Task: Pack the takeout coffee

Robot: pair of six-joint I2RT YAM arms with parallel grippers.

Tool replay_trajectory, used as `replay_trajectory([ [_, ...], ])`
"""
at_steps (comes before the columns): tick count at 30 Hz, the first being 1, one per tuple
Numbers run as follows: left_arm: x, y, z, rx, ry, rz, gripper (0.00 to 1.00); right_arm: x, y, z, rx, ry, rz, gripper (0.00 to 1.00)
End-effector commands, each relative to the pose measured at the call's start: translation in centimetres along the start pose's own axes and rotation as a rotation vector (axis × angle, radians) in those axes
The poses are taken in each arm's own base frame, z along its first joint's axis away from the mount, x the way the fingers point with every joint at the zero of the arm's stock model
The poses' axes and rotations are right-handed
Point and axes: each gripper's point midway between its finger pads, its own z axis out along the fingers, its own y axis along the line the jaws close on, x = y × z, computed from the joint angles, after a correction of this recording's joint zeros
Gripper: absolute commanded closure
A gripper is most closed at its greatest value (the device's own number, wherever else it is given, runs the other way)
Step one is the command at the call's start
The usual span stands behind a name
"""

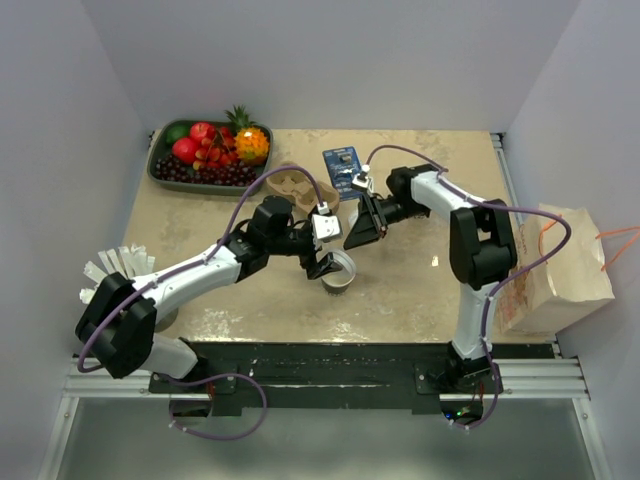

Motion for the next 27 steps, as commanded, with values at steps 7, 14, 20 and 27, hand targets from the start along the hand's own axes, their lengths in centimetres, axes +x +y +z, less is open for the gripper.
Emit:
replay_trajectory([
  [7, -2.3, 1.0, 0.6, -0.017, -0.062, 0.028, 0.14, -0.6, 2.9, -1.1, -0.031, -0.036, -0.261, 0.6],
  [14, -2.6, 1.0, 0.7, -0.009, -0.065, 0.019, 0.15, -1.0, 3.4, -1.5, -0.018, -0.042, -0.327, 0.01],
  [20, -2.3, 0.6, 0.7, 0.008, -0.053, 0.011, 0.15, -3.1, 5.2, -1.8, -0.03, -0.066, -0.374, 0.01],
  [27, -2.0, 0.6, 0.9, 0.015, -0.045, -0.001, 0.15, -5.8, 7.8, -2.2, -0.016, -0.074, -0.466, 0.01],
])
